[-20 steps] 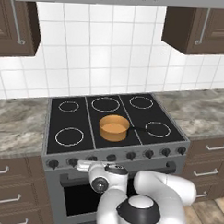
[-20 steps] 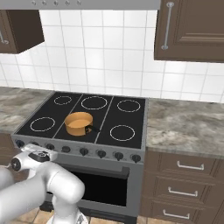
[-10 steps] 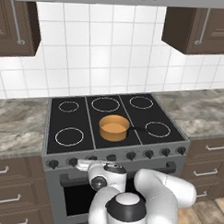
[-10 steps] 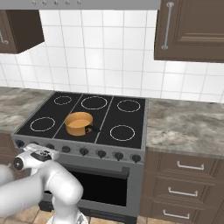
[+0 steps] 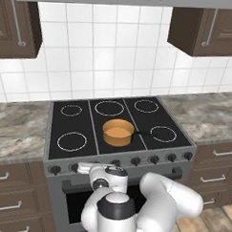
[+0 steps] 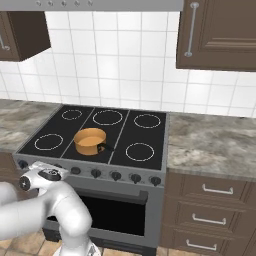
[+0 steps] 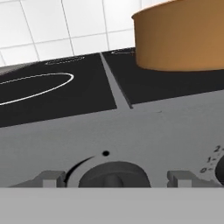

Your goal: Turn on the front center burner of the stove.

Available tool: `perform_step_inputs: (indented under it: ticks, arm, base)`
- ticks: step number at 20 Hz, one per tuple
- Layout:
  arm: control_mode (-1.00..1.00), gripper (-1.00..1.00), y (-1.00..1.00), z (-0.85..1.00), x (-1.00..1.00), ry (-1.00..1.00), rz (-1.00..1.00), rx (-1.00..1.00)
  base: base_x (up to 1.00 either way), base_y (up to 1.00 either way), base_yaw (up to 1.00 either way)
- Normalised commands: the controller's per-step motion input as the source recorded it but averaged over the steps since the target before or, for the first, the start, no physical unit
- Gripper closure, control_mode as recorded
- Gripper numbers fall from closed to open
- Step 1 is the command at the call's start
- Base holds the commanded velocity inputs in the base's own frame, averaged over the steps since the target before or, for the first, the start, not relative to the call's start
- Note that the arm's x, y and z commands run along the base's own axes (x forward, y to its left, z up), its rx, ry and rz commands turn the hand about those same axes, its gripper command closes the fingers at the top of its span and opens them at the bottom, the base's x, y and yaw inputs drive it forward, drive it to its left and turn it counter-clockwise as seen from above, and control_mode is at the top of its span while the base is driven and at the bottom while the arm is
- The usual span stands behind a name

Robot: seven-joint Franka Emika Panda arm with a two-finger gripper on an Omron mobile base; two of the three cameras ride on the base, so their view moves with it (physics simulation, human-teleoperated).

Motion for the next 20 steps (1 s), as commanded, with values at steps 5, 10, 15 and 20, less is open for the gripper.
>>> perform_step_inputs:
  ticks: [5,10,15,20]
  arm:
    - [-1.0,-1.0,0.07,-0.24,0.16,0.0,0.0,0.0]
    - [-1.0,-1.0,0.07,-0.31,0.07,0.01,0.0,0.0]
    - [-1.0,1.0,0.26,-0.38,0.09,0.03,0.0,0.0]
    - [-1.0,1.0,0.38,-0.23,0.16,0.11,0.0,0.0]
  base:
    - [0.0,0.0,0.0]
    - [0.0,0.0,0.0]
    - [0.0,0.0,0.0]
    - [0.0,0.0,0.0]
